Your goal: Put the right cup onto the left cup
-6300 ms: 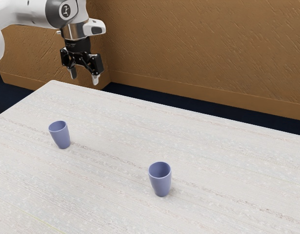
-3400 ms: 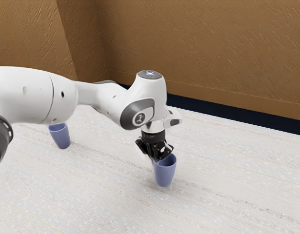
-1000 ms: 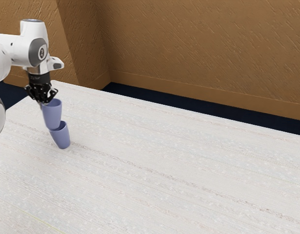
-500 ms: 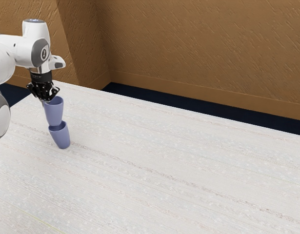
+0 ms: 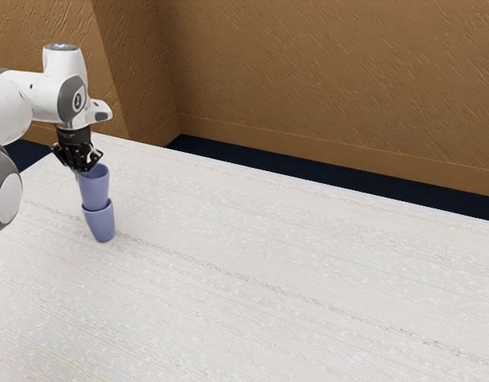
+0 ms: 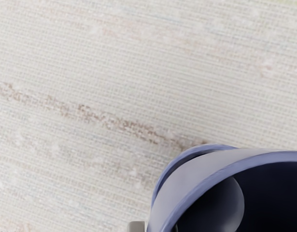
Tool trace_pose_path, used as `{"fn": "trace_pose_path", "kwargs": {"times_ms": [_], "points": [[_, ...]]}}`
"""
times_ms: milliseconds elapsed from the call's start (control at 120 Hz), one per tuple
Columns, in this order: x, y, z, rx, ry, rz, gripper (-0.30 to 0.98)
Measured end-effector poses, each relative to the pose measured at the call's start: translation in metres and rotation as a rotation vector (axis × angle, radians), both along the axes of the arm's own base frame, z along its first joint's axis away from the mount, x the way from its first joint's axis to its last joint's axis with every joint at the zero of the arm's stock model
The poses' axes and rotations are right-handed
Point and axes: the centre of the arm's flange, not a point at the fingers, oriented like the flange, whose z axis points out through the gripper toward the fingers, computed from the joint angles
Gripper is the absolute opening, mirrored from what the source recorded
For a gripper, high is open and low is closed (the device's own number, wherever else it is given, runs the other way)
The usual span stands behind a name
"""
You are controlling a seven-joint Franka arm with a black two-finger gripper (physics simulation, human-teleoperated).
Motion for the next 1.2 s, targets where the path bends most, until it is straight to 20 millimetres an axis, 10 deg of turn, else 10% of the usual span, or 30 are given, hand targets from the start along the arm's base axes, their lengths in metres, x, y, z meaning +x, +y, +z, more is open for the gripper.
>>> {"fn": "trace_pose_path", "kwargs": {"times_ms": [333,733,1200], "points": [[-0.004,0.001,-0.006,-0.012,0.005,0.002,0.47],[-0.003,-0.01,0.027,-0.004,-0.045,-0.025,0.65],[-0.048,-0.123,0.125,-0.176,-0.05,-0.137,0.68]]}}
